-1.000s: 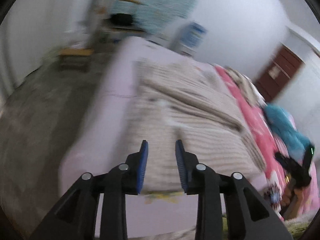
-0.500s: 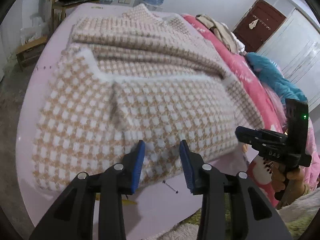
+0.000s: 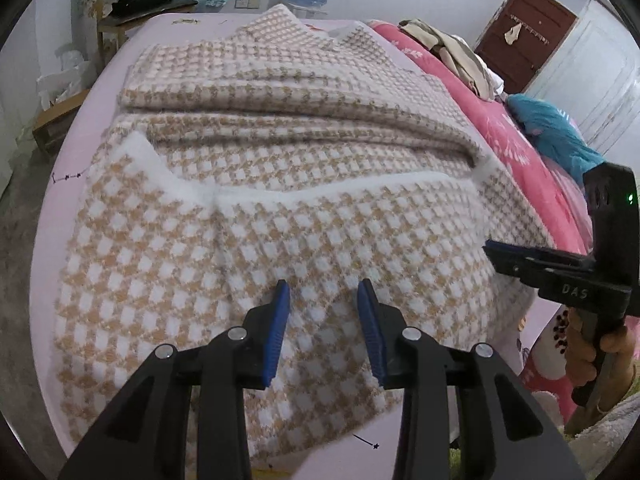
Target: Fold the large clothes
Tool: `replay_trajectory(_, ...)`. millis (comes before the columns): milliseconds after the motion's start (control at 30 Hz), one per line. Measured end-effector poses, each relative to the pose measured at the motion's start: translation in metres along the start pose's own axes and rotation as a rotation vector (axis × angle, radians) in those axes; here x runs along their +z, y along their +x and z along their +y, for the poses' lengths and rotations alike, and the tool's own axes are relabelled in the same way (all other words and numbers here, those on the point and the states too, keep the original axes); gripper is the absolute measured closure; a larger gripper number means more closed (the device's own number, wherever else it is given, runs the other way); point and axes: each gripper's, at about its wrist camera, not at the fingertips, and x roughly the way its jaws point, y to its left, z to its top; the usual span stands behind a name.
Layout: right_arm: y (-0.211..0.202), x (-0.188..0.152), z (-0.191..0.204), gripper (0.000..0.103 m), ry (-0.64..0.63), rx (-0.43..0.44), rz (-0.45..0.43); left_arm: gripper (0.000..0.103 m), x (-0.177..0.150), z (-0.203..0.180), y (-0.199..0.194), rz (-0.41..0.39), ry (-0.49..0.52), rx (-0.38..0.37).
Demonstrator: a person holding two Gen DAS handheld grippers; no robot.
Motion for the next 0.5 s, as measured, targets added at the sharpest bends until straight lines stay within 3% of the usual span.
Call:
replay_trajectory(67,0.001,-0.001,0.002,0.097,-0.006,-0.014,0.003,0.072,0.0,0.0,0.0,-0.01,0.009,0.0)
replay_trajectory(167,0.0,0.0,0.004,0.101,-0.008,-0.008,0.005,0.093,0.001,-0.004,0.0,-0.015,0.04,0.024)
replay_trajectory(267,-0.008,-0.001,0.004,0.102,-0.032,-0.019,0.007,0.103,0.002,-0.006,-0.001,-0.008,0.08,0.033)
replay_trajectory(500,-0.03,-0.008,0.005,0.102,-0.037,0.001,0.034,0.103,-0.012,0.0,-0.02,0.028,0.065,-0.036)
